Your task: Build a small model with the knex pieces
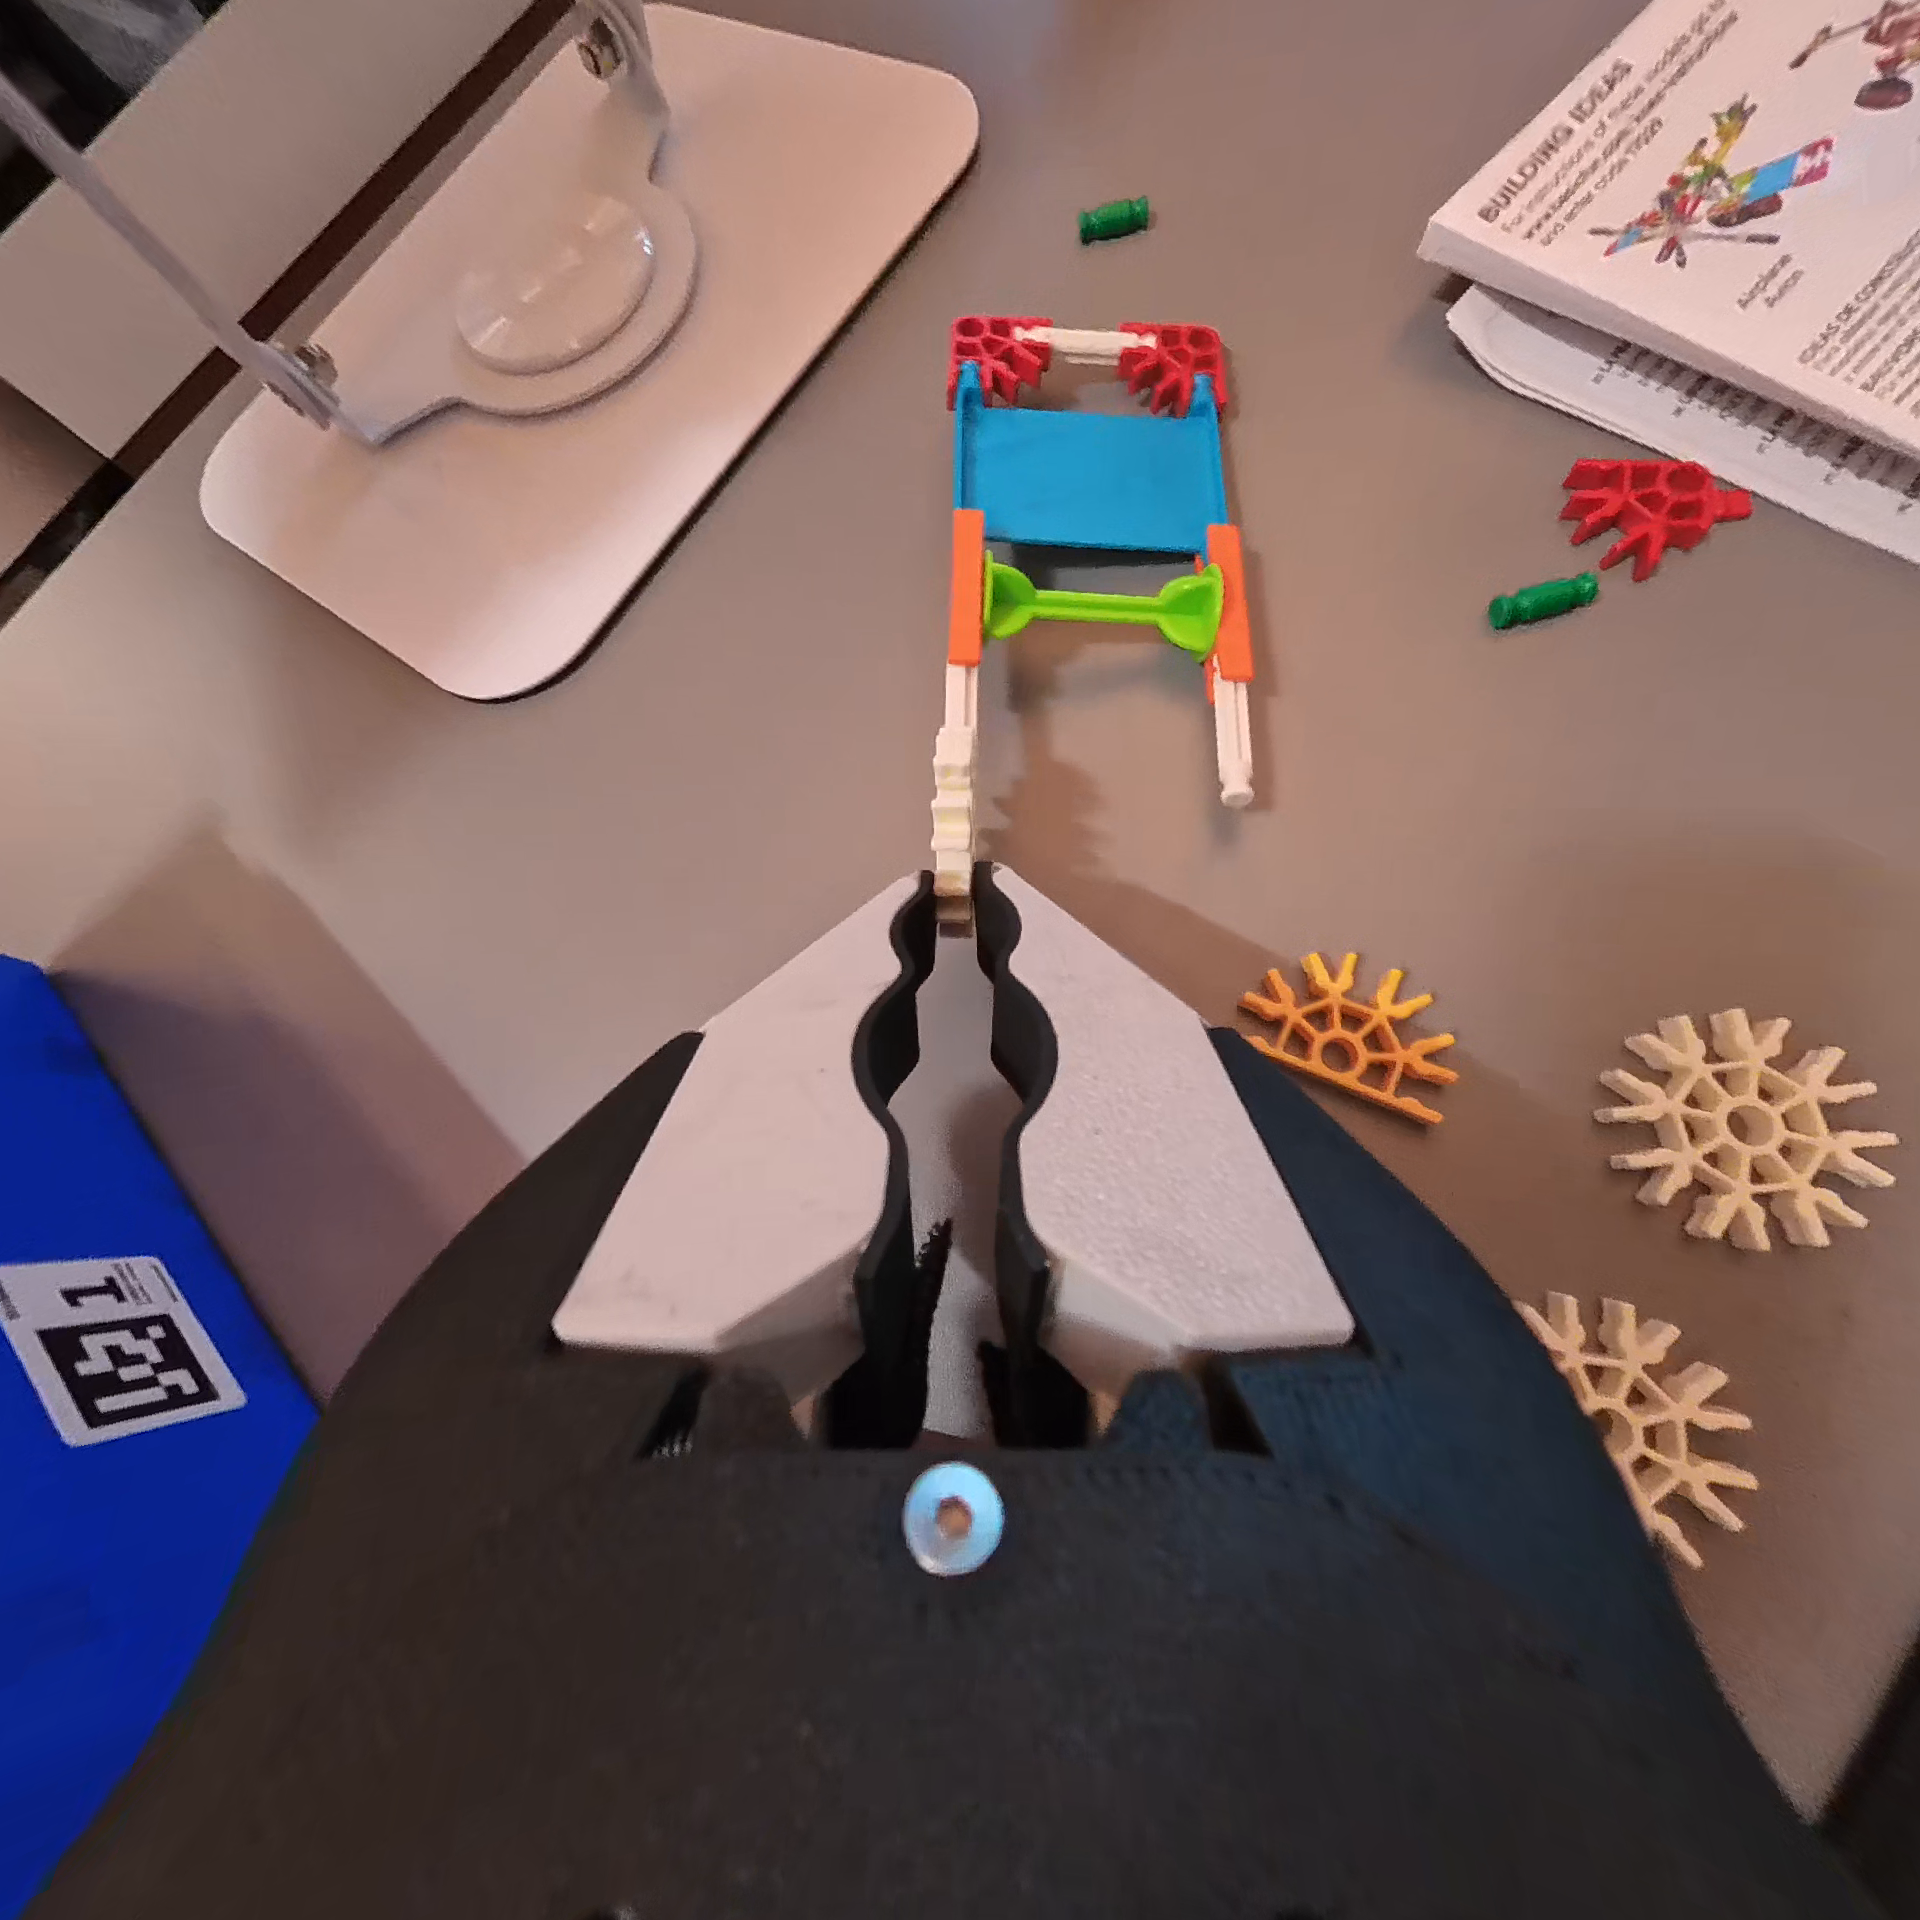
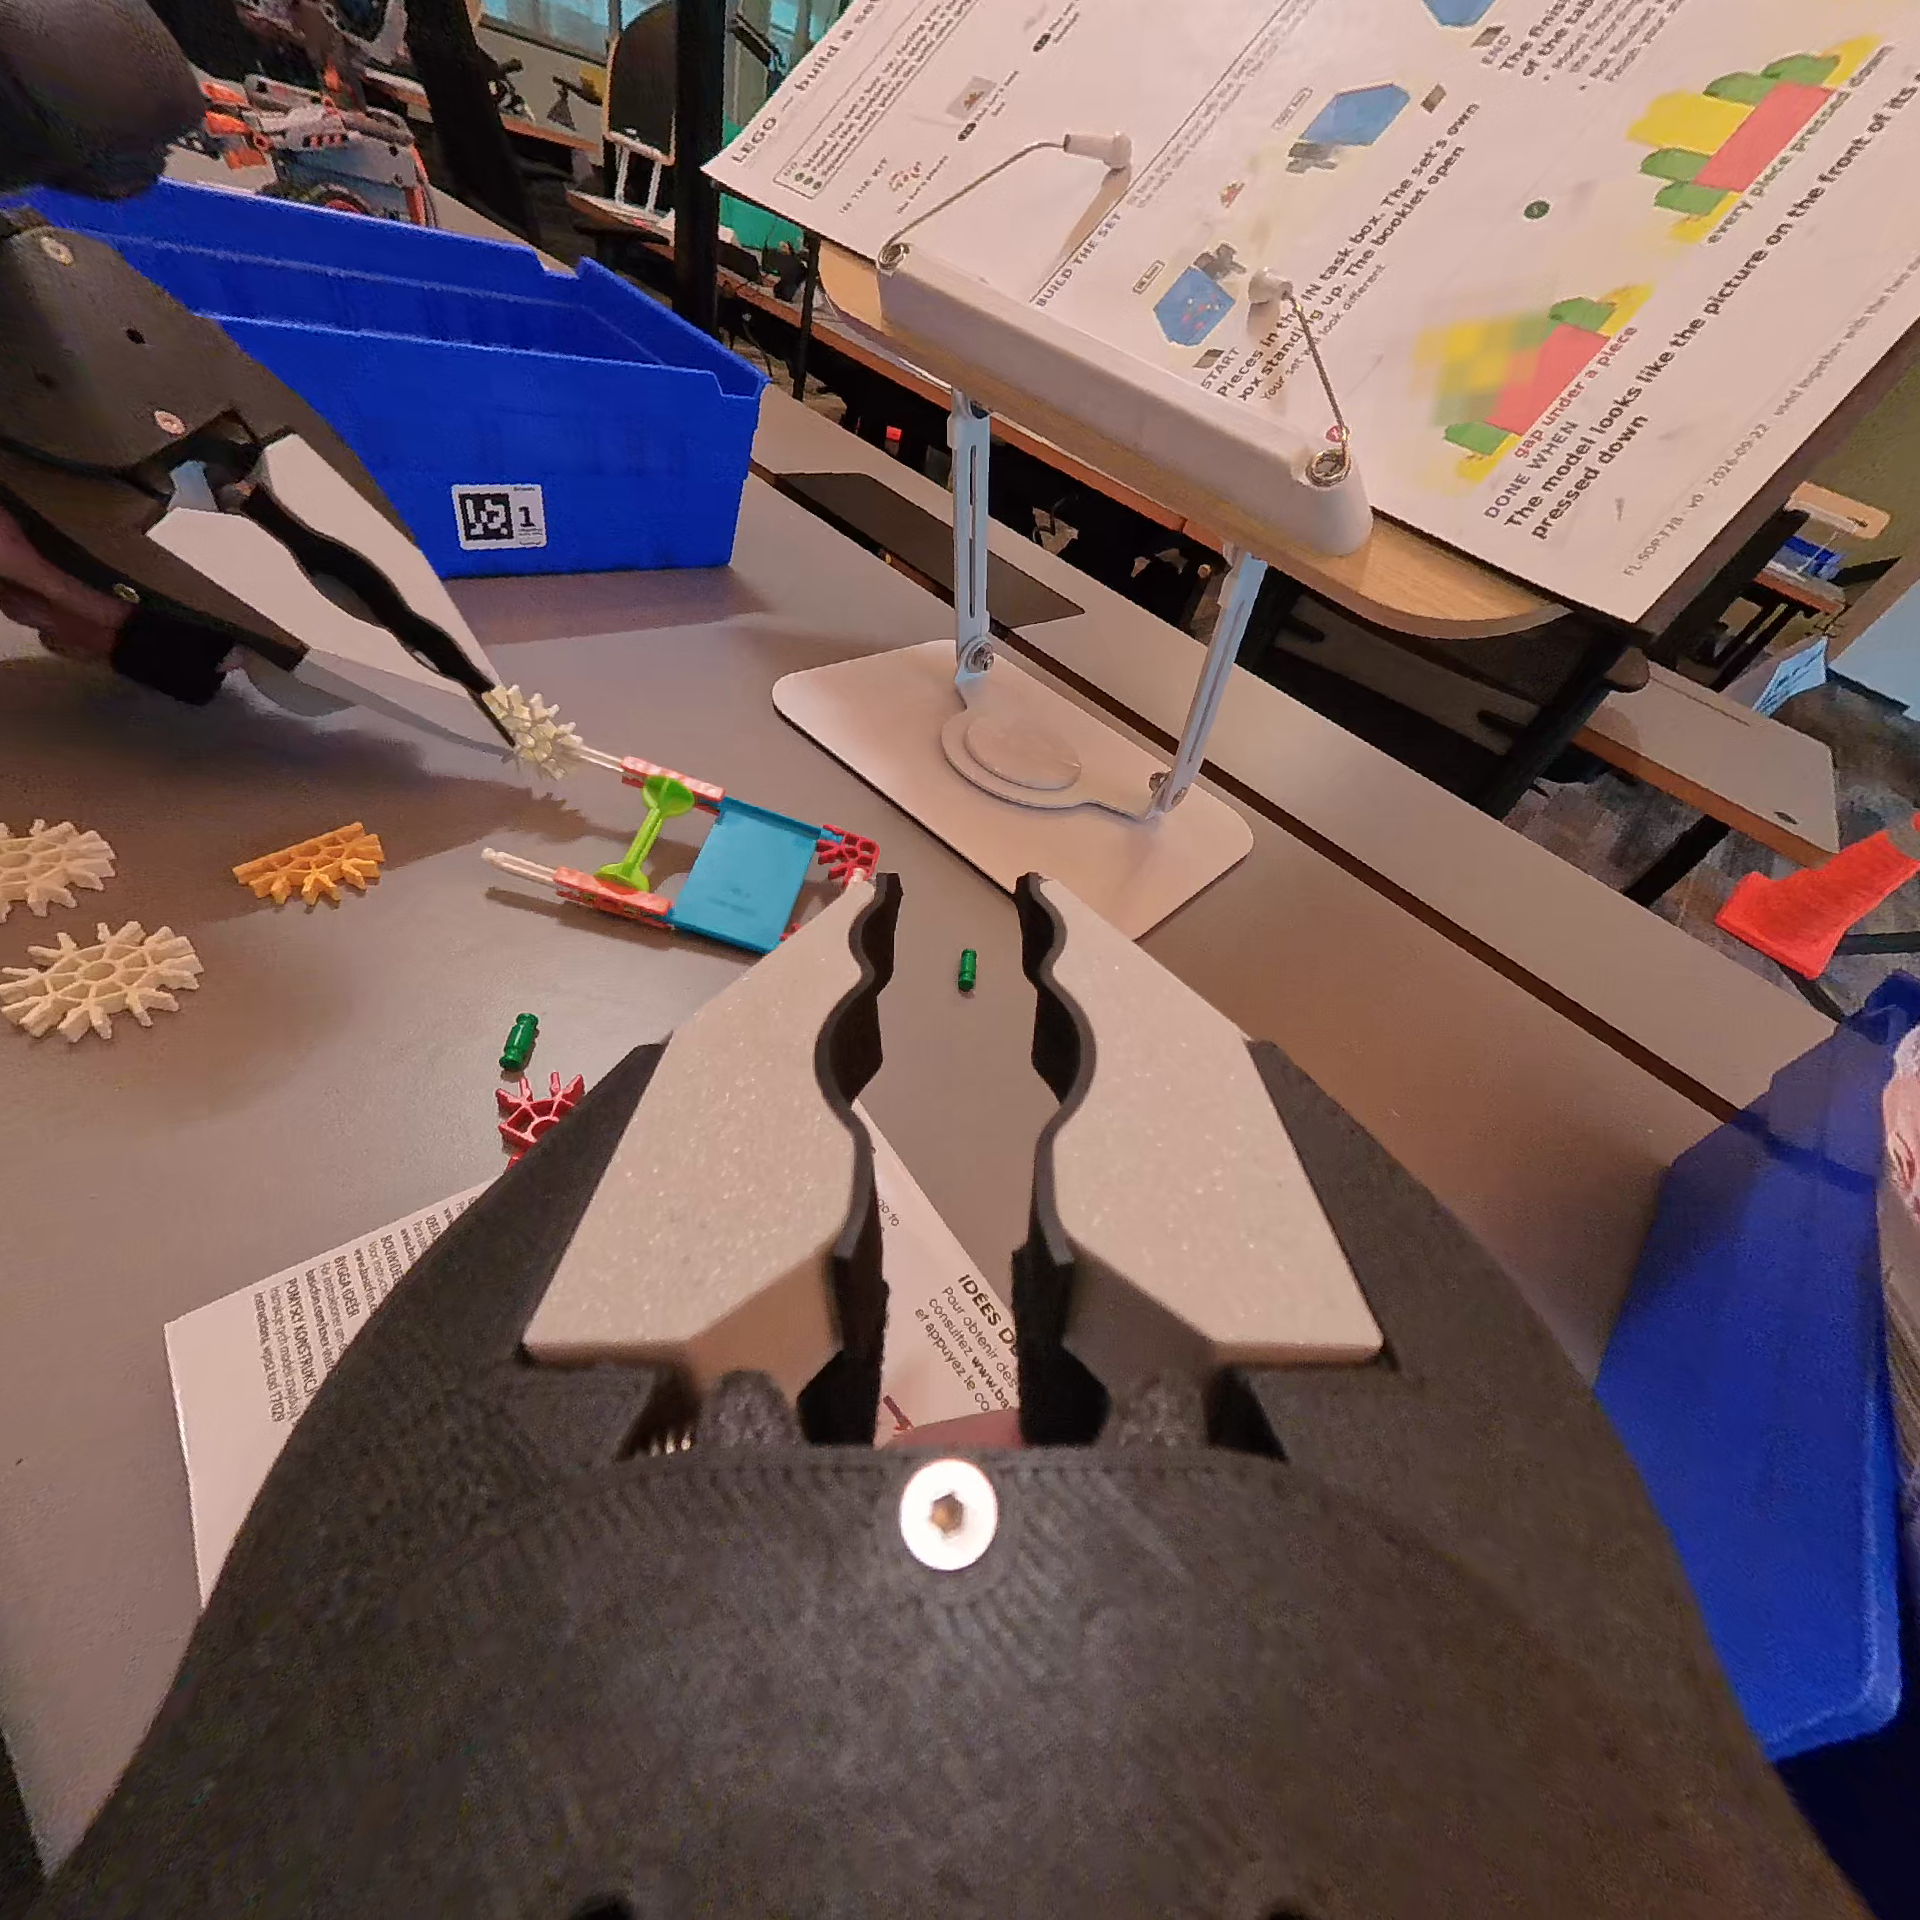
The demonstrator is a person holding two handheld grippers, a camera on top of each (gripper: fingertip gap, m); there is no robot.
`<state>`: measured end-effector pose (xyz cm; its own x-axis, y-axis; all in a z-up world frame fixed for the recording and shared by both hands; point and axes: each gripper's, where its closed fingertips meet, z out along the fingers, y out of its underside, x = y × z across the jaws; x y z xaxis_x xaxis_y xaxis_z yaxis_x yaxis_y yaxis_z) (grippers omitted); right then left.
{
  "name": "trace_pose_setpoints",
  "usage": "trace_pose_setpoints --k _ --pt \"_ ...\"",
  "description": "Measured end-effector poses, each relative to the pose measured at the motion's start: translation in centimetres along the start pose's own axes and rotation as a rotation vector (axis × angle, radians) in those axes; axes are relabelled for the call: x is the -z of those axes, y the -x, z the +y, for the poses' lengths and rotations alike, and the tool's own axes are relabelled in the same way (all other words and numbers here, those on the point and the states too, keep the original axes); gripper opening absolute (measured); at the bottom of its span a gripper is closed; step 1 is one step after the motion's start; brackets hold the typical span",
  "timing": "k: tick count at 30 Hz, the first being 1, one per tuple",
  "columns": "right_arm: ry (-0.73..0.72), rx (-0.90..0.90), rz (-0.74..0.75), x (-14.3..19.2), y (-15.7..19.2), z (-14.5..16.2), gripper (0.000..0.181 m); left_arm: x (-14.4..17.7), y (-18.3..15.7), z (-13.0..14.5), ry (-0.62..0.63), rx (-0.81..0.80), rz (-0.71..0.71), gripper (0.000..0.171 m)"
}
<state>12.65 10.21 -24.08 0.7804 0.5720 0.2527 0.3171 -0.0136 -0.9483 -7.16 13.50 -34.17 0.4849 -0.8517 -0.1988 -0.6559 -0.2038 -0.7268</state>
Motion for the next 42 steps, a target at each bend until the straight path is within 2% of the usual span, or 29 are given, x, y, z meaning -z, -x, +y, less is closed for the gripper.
trace_pose_setpoints --k 5,9,14,17,23,31,42 --pt "-0.003 0.001 -0.002 0.0 0.0 -0.1 0.022 -0.6 0.1 0.2 0.062 -0.043 -0.010 0.007" --pt "-0.007 0.004 -0.001 0.1 0.1 -0.2 0.022 -1.0 0.6 0.2 0.070 -0.057 -0.047 0.016" --pt "-0.013 0.009 0.000 0.2 0.1 -0.4 0.022 -1.0 1.6 -0.2 0.049 -0.053 -0.100 0.019" --pt "-0.015 0.012 -0.001 0.2 0.2 -0.5 0.022 -1.0 2.9 -0.3 0.053 -0.093 -0.179 0.014" --pt "-0.020 0.016 0.000 0.3 0.2 -0.6 0.022 -1.3 4.6 0.1 0.090 -0.119 -0.266 0.019" --pt "-0.024 0.023 0.000 0.4 0.3 -0.8 0.022 -2.0 6.1 0.1 0.086 -0.045 -0.287 0.023" --pt "-0.024 0.025 0.001 0.4 0.3 -0.8 0.022 -2.6 7.1 -0.1 0.069 -0.092 -0.335 0.025"
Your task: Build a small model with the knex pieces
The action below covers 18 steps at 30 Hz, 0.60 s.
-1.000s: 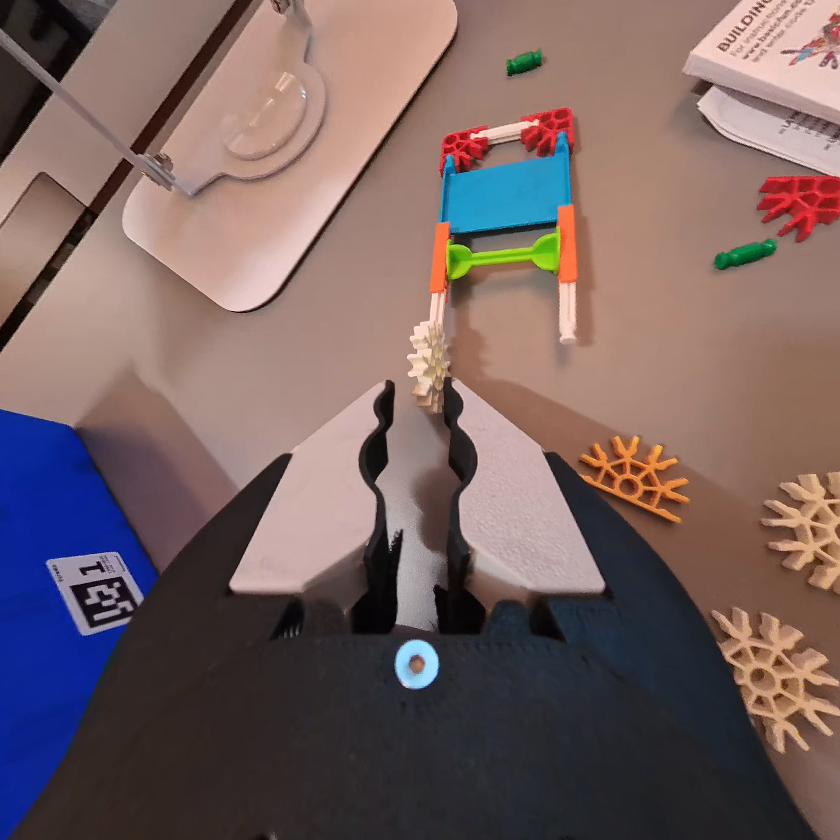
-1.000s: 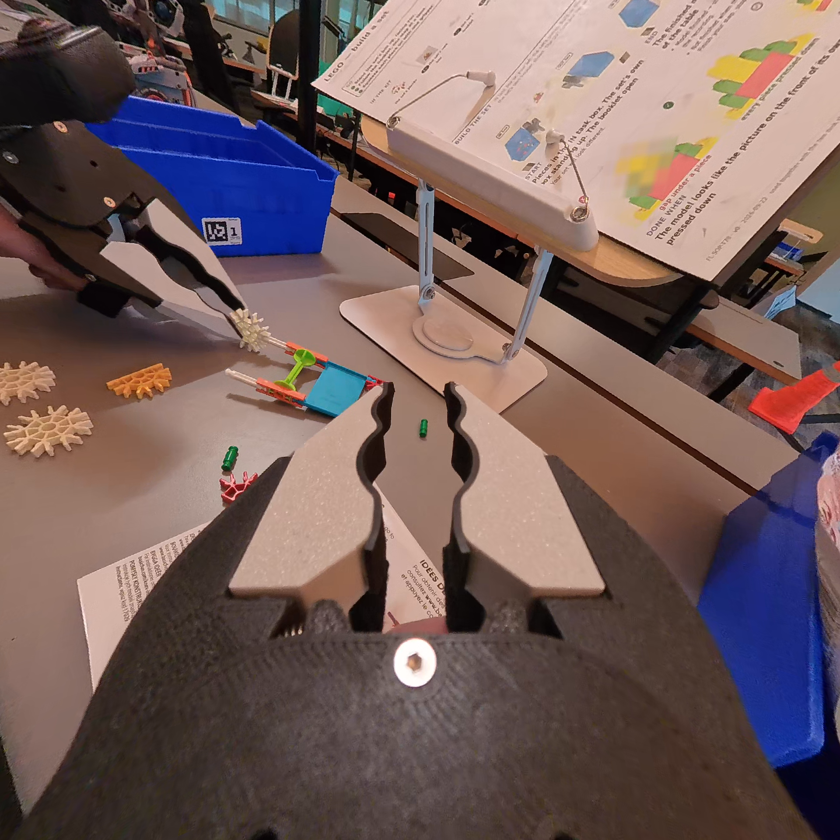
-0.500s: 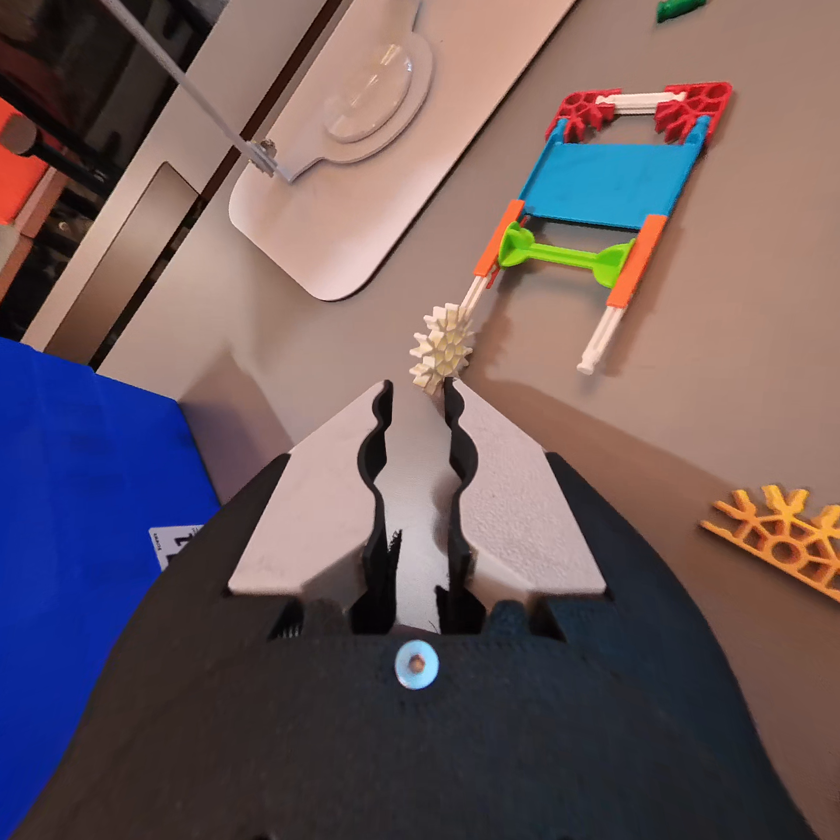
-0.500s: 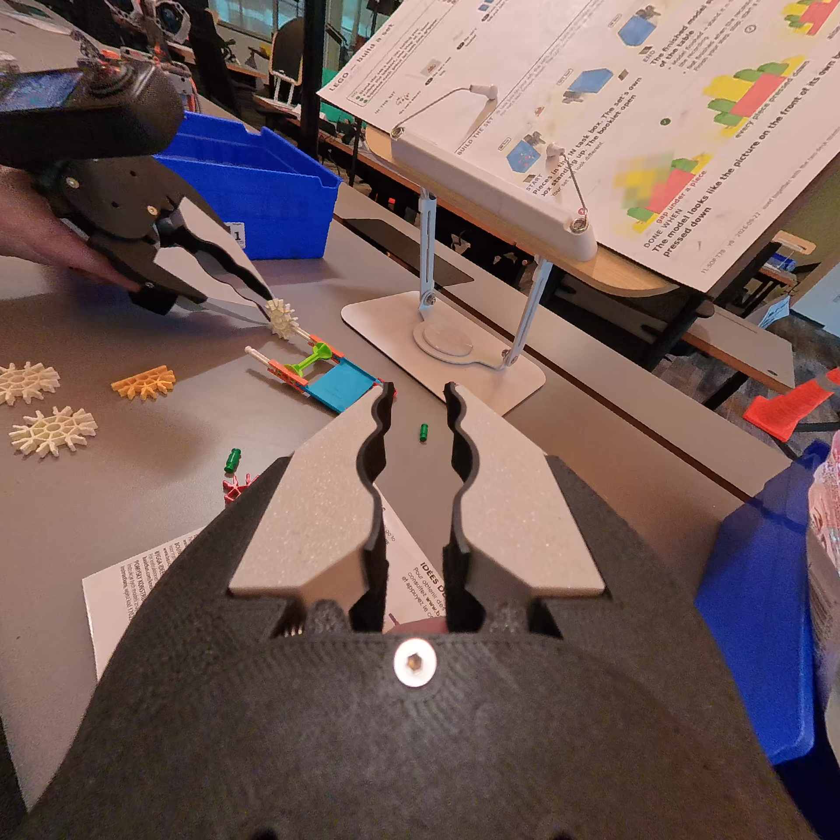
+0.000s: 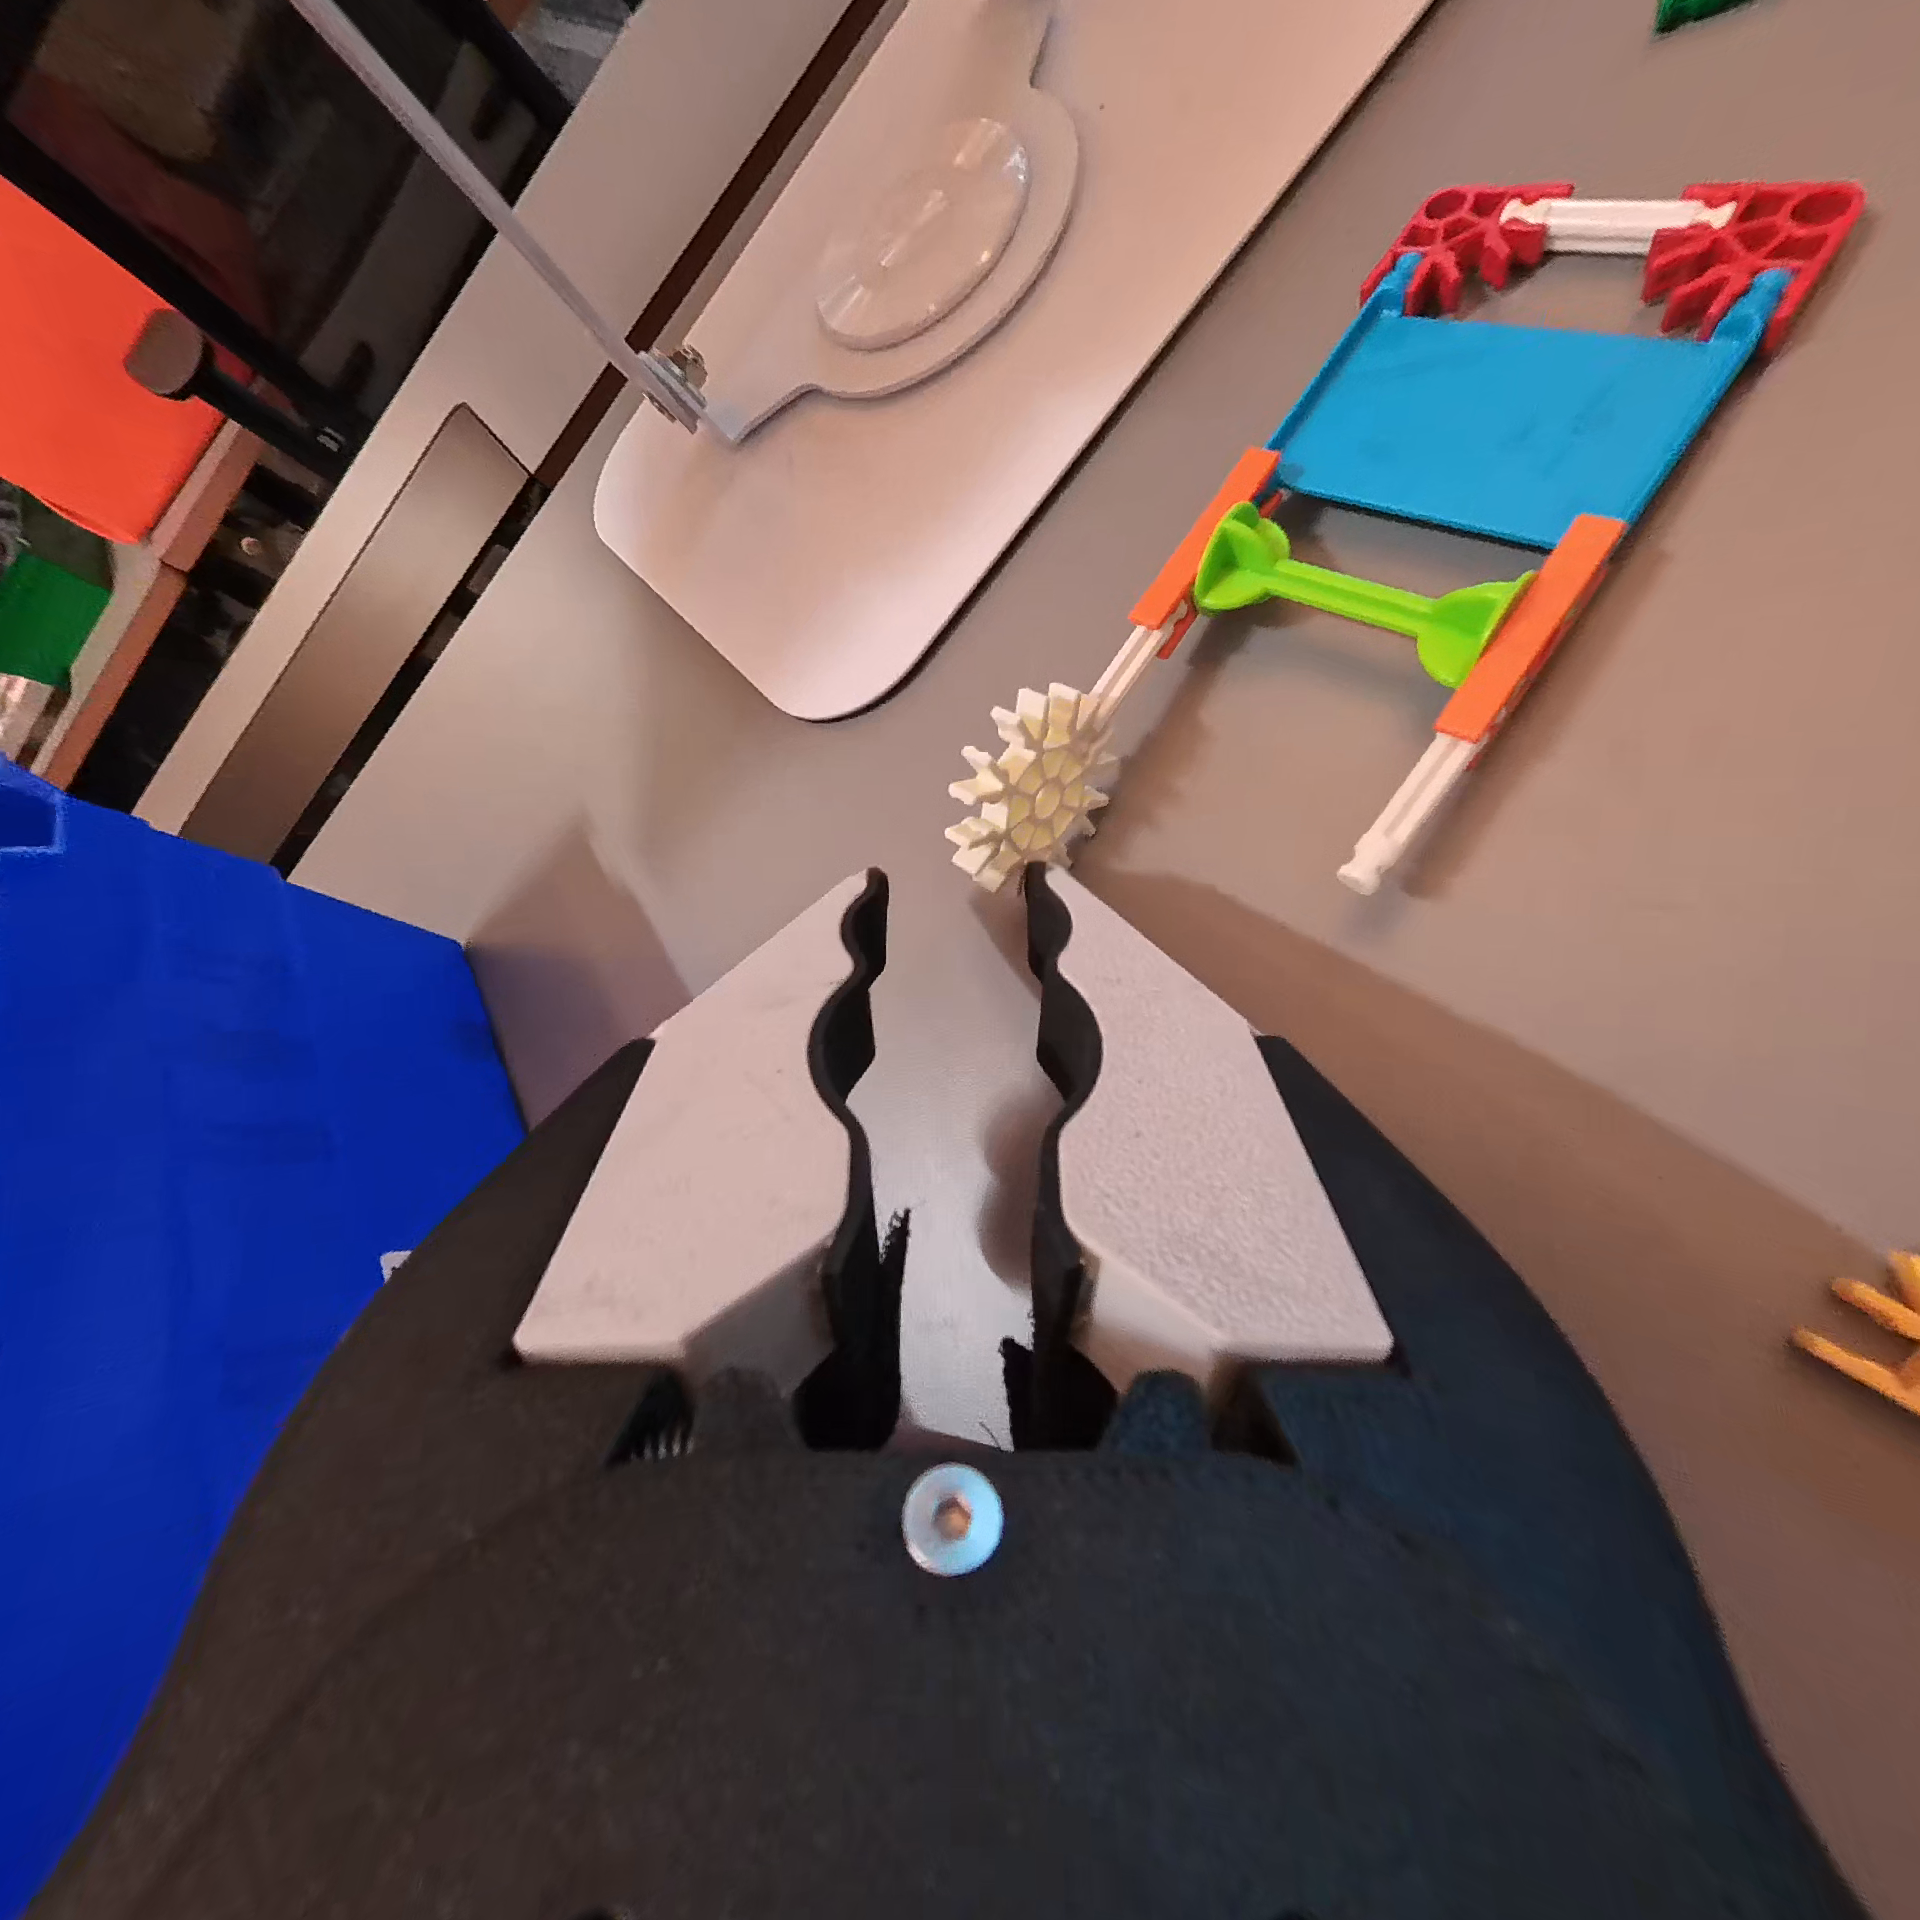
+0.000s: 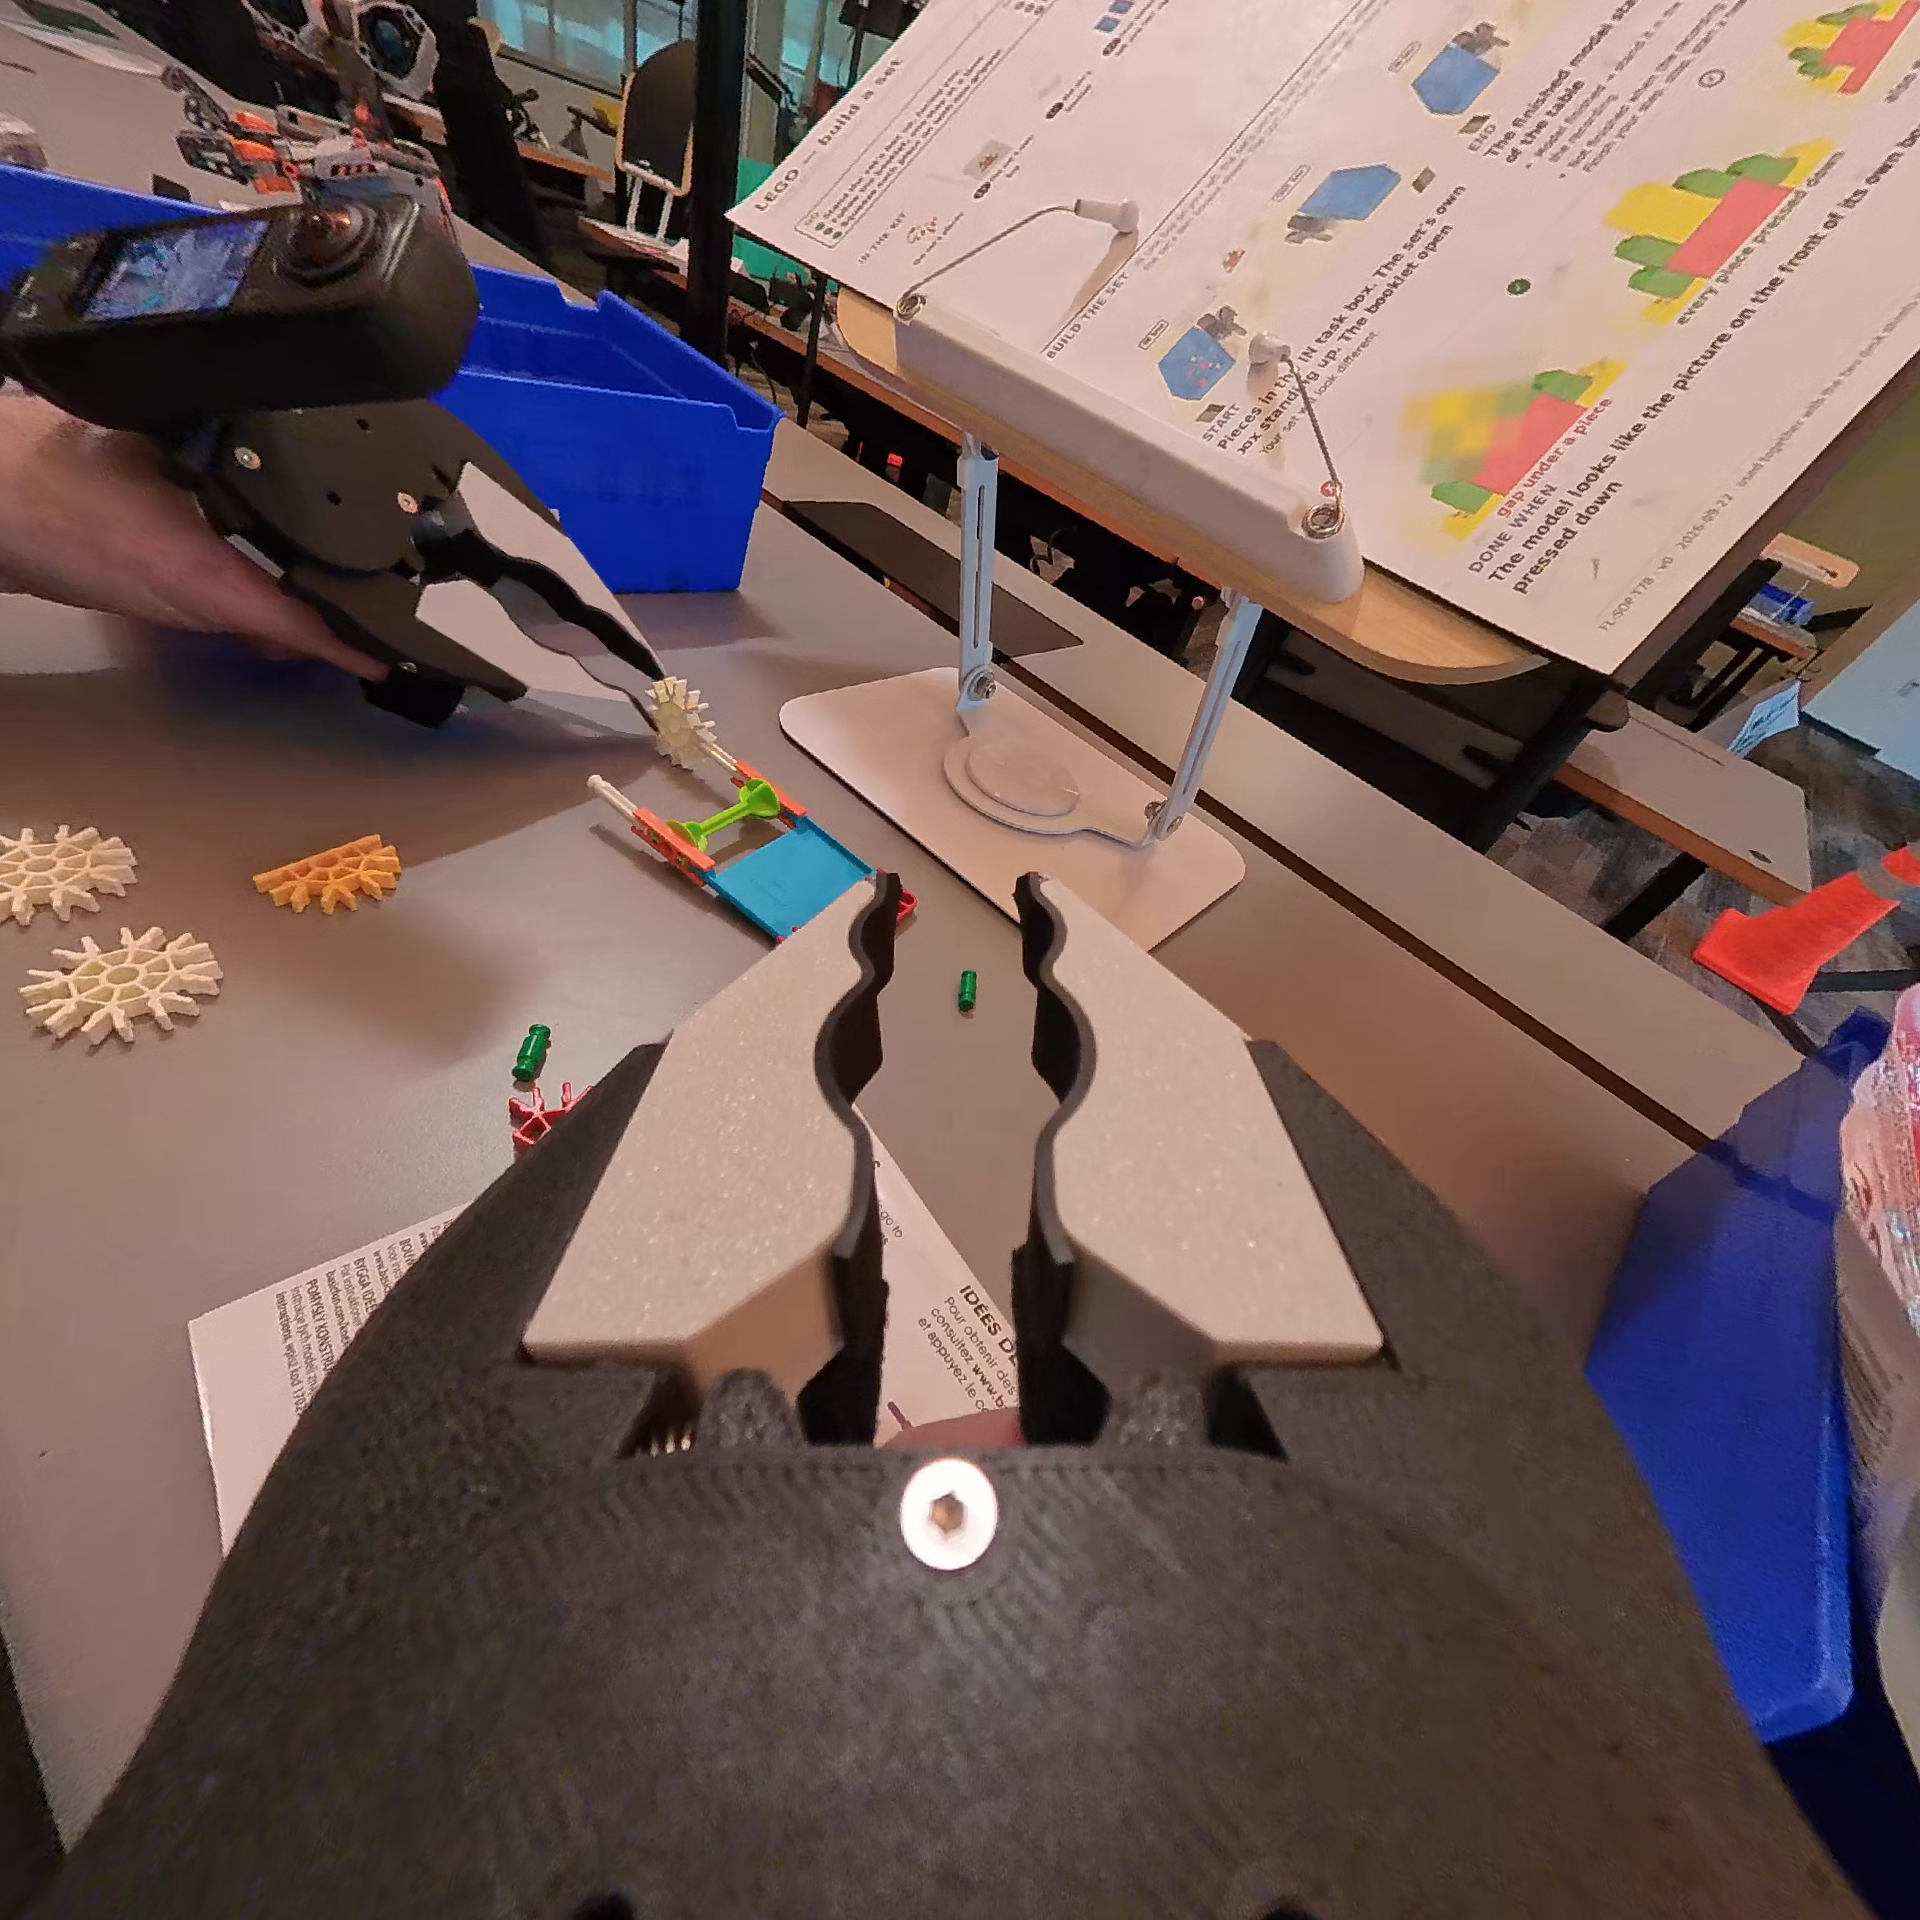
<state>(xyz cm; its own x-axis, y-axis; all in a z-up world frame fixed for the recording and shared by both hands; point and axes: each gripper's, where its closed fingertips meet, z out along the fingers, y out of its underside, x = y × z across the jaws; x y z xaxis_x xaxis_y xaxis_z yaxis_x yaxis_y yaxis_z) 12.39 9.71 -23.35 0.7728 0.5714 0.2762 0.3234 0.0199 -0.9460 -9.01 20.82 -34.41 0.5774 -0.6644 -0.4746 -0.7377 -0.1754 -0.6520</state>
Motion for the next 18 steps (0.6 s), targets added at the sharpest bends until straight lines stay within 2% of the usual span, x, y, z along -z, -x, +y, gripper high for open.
trace_pose_setpoints --k 18 --pt "0.019 -0.015 0.009 -0.2 -0.5 0.6 0.022 2.5 -0.1 -2.0 -0.092 0.012 0.016 0.031"
